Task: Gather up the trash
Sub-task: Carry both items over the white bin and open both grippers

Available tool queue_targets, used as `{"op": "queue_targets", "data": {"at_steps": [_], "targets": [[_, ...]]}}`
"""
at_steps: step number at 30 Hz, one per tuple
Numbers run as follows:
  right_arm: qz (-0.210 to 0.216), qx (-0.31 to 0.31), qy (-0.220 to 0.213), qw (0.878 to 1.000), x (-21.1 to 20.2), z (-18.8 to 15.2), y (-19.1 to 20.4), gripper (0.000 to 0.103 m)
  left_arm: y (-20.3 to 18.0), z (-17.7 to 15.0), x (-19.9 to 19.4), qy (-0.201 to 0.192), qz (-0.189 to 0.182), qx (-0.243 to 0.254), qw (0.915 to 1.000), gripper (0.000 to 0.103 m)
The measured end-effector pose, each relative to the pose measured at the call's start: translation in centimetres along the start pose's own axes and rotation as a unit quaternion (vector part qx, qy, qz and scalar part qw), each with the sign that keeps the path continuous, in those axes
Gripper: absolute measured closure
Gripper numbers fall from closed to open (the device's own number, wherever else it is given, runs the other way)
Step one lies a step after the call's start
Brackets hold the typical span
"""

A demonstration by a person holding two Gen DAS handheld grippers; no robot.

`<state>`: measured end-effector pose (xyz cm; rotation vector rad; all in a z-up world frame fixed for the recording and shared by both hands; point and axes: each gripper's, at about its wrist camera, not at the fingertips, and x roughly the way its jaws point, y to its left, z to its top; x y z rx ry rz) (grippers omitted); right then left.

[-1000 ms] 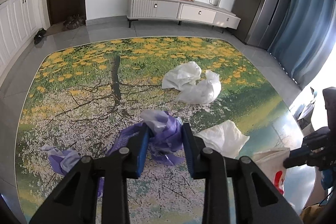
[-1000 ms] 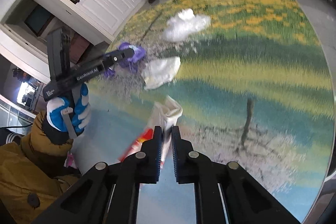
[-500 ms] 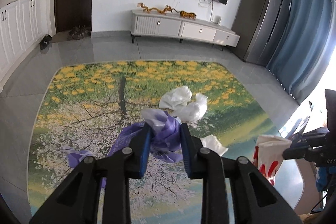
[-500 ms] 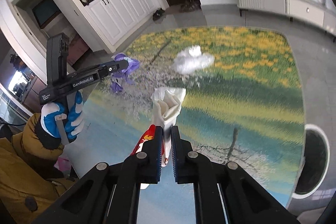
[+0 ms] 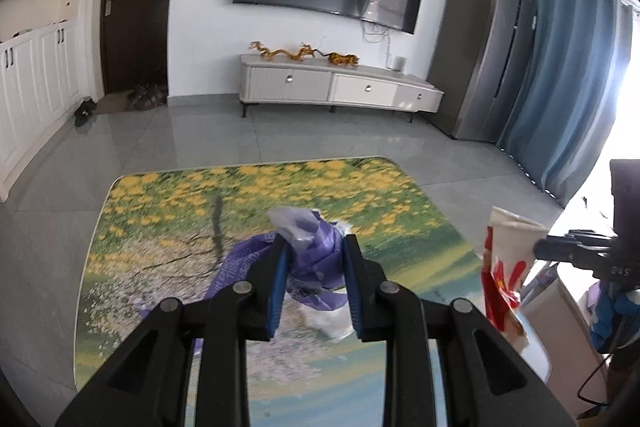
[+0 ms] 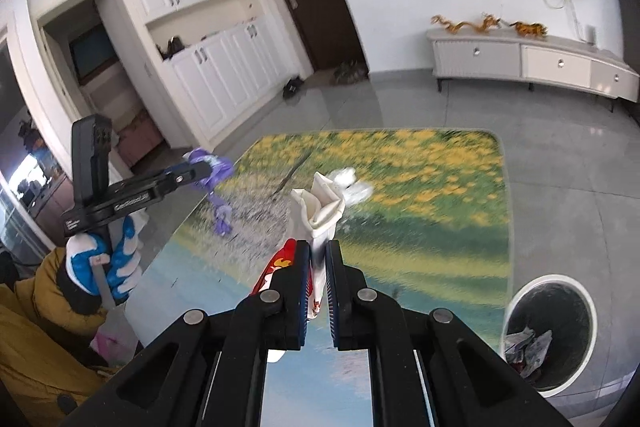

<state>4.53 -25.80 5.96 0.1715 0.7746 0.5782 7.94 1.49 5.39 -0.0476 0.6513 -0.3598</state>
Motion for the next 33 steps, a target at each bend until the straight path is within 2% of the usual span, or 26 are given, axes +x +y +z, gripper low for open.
{"op": "queue_targets", "data": {"at_steps": [5,10,15,20,25,28,32,33], "targets": [[-0.030,0.020,-0.043,0.998,-3.6,0.1,-3.8,0.095,-4.4,2.3,1.1,0.003,-0.041,0.018,0.9990,0.078],[-0.091,0.048,-0.077,0.992,-7.8,-0.4,-9.1,0.095,-11.1,4.6,4.3,0.016,-0.102,0.042,0.9938,0.078],[-0.168,0.074,-0.088,0.979,-11.0,-1.5,-14.0,0.095,-19.2,5.9,9.2,0.040,-0.161,0.069,0.9836,0.078],[-0.231,0.094,-0.076,0.966,-11.6,-2.7,-18.5,0.095,-26.3,5.4,15.3,0.090,-0.210,0.071,0.9710,0.078],[-0.254,0.119,-0.056,0.958,-10.4,-3.9,-22.6,0.095,-30.4,4.3,20.8,0.134,-0.225,0.046,0.9639,0.078],[-0.255,0.138,-0.045,0.956,-9.5,-4.9,-25.3,0.094,-31.9,3.3,23.6,0.150,-0.221,0.032,0.9631,0.077],[-0.256,0.160,-0.028,0.953,-7.9,-5.9,-28.0,0.092,-33.5,2.0,26.6,0.171,-0.215,0.014,0.9616,0.073],[-0.259,0.165,-0.023,0.951,-7.4,-6.1,-28.7,0.091,-33.5,1.7,27.3,0.178,-0.215,0.009,0.9601,0.068]]}}
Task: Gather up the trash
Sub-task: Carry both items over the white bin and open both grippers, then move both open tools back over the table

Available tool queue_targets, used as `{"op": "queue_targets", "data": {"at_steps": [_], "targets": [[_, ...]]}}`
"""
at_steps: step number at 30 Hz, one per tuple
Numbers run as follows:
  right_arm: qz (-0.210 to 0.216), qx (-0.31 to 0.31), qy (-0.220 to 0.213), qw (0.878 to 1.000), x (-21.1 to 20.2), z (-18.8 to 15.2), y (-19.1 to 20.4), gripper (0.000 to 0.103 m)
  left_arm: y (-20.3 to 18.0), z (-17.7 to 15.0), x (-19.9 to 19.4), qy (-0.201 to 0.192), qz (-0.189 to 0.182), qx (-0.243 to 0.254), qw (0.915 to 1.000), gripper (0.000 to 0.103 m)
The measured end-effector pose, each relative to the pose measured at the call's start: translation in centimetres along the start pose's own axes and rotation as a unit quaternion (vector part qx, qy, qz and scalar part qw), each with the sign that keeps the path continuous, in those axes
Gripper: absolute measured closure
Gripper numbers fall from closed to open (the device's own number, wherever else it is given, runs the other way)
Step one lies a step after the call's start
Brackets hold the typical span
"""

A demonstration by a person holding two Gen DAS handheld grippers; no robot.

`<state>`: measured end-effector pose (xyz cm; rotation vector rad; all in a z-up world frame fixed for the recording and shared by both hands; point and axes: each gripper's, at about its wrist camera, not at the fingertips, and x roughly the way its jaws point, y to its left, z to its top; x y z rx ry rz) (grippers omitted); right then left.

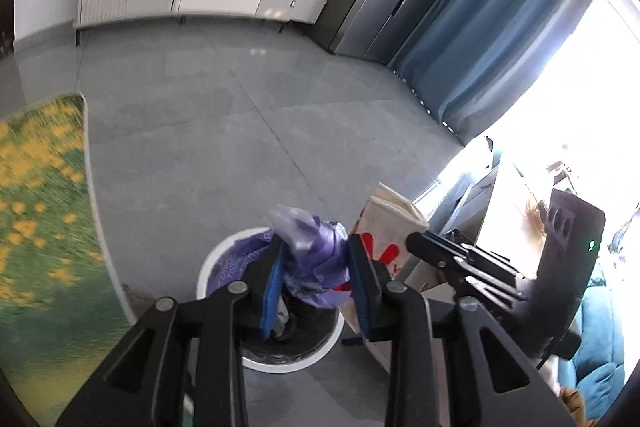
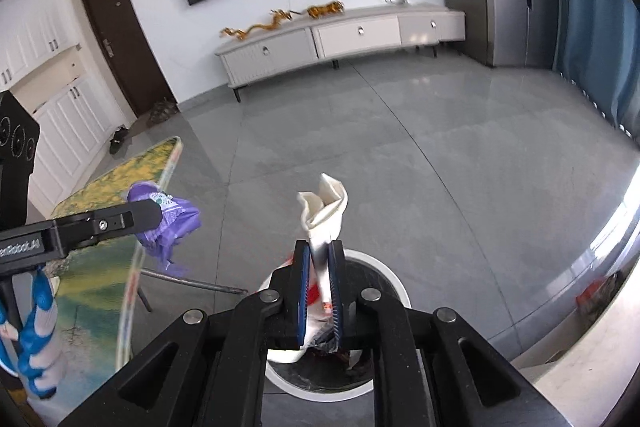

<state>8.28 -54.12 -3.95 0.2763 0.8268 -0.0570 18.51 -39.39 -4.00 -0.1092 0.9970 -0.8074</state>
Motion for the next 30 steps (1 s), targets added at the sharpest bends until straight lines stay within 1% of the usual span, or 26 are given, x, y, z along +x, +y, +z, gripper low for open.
{"op": "queue_targets", "data": {"at_steps": [1,2,3,4,5,7,10,13,15,18,22,25,26,28,30], "targets": [[-0.001,0.001,0.005,1.000,0.5,-0.1,-0.1,0.091,0.1,0.0,0.6,0.004,0.000,-0.005,1.0000,0.060],[-0.001,0.003,0.009,1.000,0.9,-0.3,-0.3,0.088,0.2,0.0,1.0,0.004,0.002,-0.010,0.9999,0.055],[-0.002,0.006,0.013,1.000,1.2,-0.3,-0.4,0.079,0.4,-0.1,1.2,0.003,0.001,-0.014,0.9999,0.050],[-0.006,0.007,0.016,1.000,1.6,-0.3,-0.5,0.071,0.5,-0.1,1.3,0.002,-0.001,-0.018,0.9998,0.050],[-0.007,0.008,0.018,1.000,1.7,-0.4,-0.4,0.068,0.6,-0.2,1.3,0.003,-0.004,-0.021,0.9998,0.050],[-0.004,0.011,0.019,1.000,1.8,-0.6,-0.3,0.065,0.5,-0.3,1.1,0.002,-0.007,-0.022,0.9997,0.049],[-0.005,0.013,0.018,1.000,1.4,-0.8,-0.3,0.060,0.9,-0.6,-0.3,-0.005,-0.008,-0.016,0.9998,0.049],[-0.002,0.014,0.009,1.000,0.3,-0.9,-0.1,0.059,0.8,-0.9,-2.0,-0.015,-0.006,-0.011,0.9998,0.049],[-0.001,0.015,-0.001,1.000,-0.7,-0.9,0.5,0.056,0.7,-1.0,-3.4,-0.028,0.003,-0.004,0.9996,0.049],[0.003,0.011,-0.021,1.000,-2.9,-0.4,1.7,0.055,0.7,-1.3,-6.4,-0.052,0.022,0.003,0.9984,0.049],[0.011,-0.004,-0.054,0.999,-6.3,0.6,4.5,0.051,1.6,-1.8,-10.9,-0.085,0.053,0.005,0.9949,0.049],[0.024,-0.020,-0.079,0.996,-8.7,1.1,7.1,0.050,2.9,-2.5,-14.8,-0.110,0.084,0.004,0.9903,0.049],[0.030,-0.028,-0.088,0.995,-9.6,1.2,8.2,0.050,3.4,-2.8,-16.4,-0.119,0.100,0.005,0.9877,0.049],[0.041,-0.040,-0.101,0.993,-10.7,1.5,10.0,0.050,4.6,-3.3,-18.9,-0.133,0.119,0.005,0.9839,0.049],[0.054,-0.054,-0.111,0.991,-11.8,1.7,12.1,0.049,5.9,-4.3,-21.8,-0.150,0.144,0.003,0.9781,0.049]]}}
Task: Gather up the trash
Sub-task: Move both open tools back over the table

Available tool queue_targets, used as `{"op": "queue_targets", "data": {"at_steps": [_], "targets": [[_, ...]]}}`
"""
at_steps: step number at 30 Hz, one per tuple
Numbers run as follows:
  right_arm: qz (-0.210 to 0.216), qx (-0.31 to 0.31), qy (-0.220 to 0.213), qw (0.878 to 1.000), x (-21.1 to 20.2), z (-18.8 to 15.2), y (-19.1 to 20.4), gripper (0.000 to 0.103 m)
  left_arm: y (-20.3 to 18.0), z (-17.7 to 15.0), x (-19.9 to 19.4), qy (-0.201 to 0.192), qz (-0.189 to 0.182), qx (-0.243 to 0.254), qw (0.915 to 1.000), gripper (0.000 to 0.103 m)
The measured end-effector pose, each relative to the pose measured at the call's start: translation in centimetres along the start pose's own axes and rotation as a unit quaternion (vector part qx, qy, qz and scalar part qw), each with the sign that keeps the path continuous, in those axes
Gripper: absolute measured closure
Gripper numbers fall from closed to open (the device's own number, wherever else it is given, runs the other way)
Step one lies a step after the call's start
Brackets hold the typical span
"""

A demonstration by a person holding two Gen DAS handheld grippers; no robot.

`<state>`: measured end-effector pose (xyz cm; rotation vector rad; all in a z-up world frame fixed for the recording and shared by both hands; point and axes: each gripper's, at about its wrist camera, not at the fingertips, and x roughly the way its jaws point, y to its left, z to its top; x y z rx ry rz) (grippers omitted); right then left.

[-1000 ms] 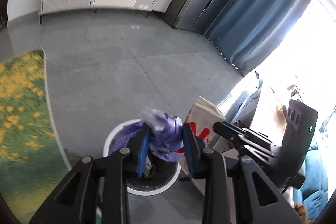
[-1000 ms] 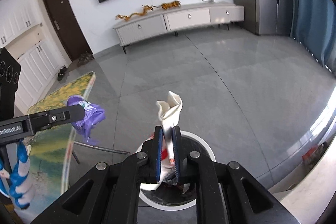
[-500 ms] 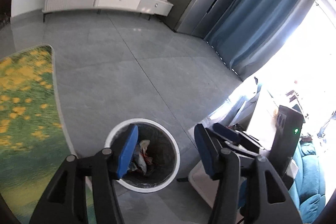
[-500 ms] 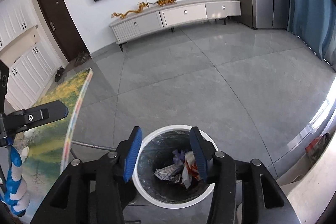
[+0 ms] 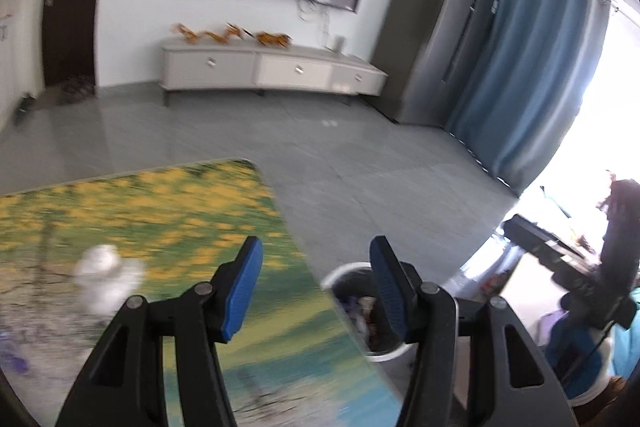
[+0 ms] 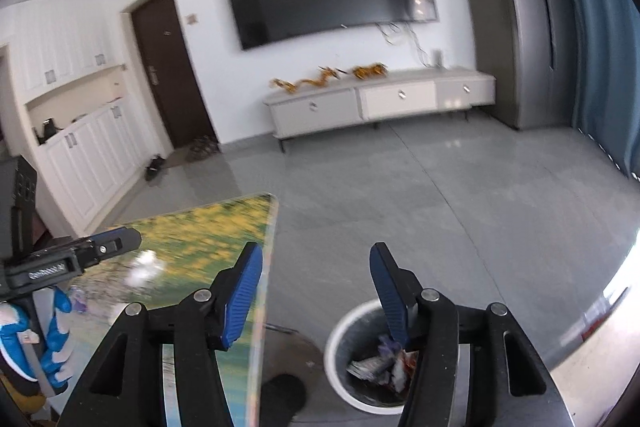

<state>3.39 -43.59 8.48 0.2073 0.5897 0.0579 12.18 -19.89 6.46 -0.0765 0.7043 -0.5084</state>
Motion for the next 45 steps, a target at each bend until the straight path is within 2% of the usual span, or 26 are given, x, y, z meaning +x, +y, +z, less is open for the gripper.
{"op": "queue_targets", "data": {"at_steps": [10,12,15,19,27,32,40,45], "targets": [[0.055,-0.052,-0.022,0.997,-0.6,2.1,9.3,0.046,9.8,-1.6,-10.1,-0.057,0.089,-0.035,0.9938,0.049],[0.063,-0.059,-0.022,0.996,-0.5,2.3,10.6,0.045,11.9,-2.0,-12.0,-0.069,0.112,-0.043,0.9904,0.049],[0.074,-0.072,-0.020,0.995,0.0,2.6,12.6,0.043,15.3,-3.0,-14.6,-0.080,0.139,-0.069,0.9847,0.040],[0.086,-0.087,-0.010,0.992,1.2,2.5,15.1,0.042,19.2,-5.0,-16.5,-0.083,0.173,-0.098,0.9766,0.039],[0.112,-0.107,0.009,0.988,4.2,2.1,19.0,0.039,26.1,-8.9,-17.6,-0.059,0.225,-0.145,0.9616,0.039],[0.127,-0.112,0.026,0.985,7.2,1.9,20.8,0.037,29.1,-10.5,-17.8,-0.048,0.248,-0.174,0.9517,0.039],[0.141,-0.106,0.076,0.981,13.0,0.2,22.2,0.037,29.9,-12.4,-13.5,0.004,0.231,-0.181,0.9560,0.039],[0.146,-0.103,0.100,0.979,16.0,-0.6,22.5,0.037,30.5,-13.1,-11.2,0.027,0.226,-0.188,0.9556,0.039]]}}
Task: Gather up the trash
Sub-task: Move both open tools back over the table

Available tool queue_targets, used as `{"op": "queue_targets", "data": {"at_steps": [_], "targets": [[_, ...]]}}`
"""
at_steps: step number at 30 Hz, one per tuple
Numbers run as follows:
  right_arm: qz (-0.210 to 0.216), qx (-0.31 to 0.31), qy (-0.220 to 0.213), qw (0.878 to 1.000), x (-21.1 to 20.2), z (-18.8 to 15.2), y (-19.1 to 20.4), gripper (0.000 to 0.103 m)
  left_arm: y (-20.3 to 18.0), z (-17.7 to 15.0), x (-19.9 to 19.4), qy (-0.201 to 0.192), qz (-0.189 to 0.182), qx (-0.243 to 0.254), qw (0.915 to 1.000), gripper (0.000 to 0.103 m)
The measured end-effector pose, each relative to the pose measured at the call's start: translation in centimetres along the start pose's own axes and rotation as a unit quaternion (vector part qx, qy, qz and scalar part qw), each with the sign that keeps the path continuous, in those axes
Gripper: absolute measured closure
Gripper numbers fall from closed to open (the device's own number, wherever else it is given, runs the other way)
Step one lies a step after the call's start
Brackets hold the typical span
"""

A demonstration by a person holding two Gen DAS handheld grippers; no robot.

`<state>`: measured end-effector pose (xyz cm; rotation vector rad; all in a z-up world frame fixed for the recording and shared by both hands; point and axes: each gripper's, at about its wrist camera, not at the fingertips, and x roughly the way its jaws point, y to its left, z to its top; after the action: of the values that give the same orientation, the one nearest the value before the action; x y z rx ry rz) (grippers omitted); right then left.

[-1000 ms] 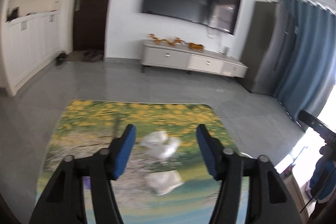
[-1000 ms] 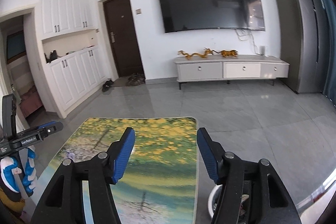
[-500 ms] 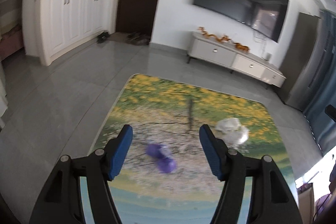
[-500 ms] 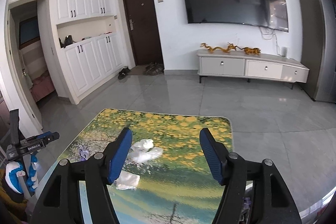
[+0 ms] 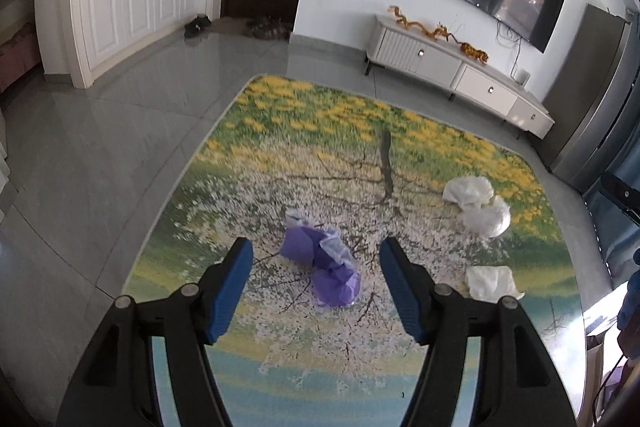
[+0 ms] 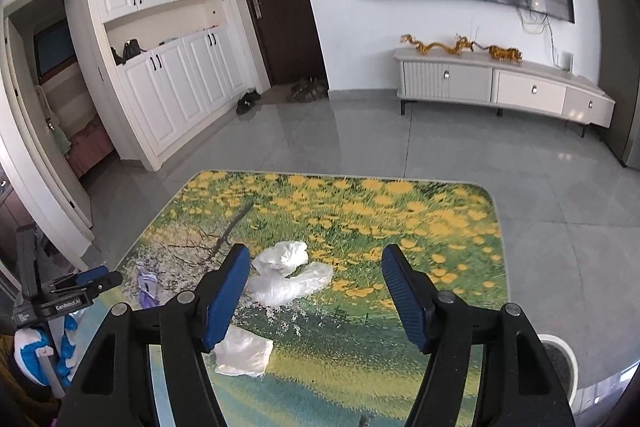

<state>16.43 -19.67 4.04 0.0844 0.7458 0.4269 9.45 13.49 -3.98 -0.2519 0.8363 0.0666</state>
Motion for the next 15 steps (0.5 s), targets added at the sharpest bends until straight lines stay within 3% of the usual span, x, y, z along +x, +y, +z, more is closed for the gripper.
{"op": "queue_targets", "data": {"at_steps": [15], "targets": [[0.053,-0.021,0.093,0.994,8.0,-3.6,3.1,0.037,0.1,-0.8,3.5,0.023,-0.006,0.005,0.9997,0.039]]}}
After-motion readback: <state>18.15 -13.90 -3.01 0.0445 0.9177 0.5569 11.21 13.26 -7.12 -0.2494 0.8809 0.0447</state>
